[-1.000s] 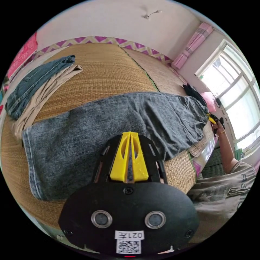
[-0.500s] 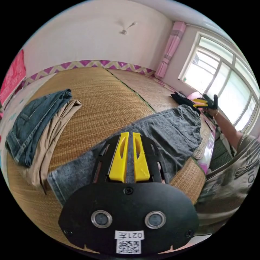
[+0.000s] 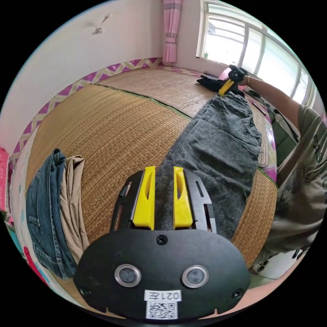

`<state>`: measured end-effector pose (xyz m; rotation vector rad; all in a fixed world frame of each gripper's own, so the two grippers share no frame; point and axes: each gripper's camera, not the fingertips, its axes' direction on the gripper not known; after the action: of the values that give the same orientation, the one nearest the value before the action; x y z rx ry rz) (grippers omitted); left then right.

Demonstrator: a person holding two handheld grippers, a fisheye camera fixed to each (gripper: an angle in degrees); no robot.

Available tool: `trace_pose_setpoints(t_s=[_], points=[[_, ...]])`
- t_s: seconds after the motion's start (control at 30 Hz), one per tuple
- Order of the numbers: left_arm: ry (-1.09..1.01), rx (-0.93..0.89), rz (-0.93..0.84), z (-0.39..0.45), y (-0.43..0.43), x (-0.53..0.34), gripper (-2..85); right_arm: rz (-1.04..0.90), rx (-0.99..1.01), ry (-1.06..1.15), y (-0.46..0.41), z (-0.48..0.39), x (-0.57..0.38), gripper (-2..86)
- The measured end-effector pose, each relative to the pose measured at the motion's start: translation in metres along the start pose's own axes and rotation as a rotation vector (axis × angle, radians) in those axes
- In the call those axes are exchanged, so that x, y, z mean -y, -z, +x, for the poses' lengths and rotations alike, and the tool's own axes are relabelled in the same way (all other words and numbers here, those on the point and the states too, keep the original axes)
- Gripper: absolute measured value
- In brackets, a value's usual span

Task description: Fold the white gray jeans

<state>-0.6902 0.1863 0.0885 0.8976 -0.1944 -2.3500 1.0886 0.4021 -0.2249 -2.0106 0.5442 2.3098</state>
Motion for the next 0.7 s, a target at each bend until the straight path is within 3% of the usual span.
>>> trace_pose_setpoints(t_s=[0.2, 0.4, 0.53, 0.7], points=[[-0.081, -0.02, -0.048, 0.004, -0.008, -0.003, 7.2, 0.118, -0.011, 0.034, 0.064, -0.038, 0.006, -0.3], [-0.118, -0.019, -0.059, 0.01, 0.0, -0.011, -0.4, 0.183, -0.089, 0.072, 0.139, -0.075, 0.007, -0.5], [-0.173, -0.032, 0.132, 0.048, 0.076, -0.041, -0.9, 0.215, -0.146, 0.1, 0.207, -0.107, -0.005, -0.6], [-0.245, -0.052, 0.322, 0.147, 0.173, -0.118, -0.9, 0.348, -0.214, 0.104, 0.31, -0.191, -0.09, -0.6]])
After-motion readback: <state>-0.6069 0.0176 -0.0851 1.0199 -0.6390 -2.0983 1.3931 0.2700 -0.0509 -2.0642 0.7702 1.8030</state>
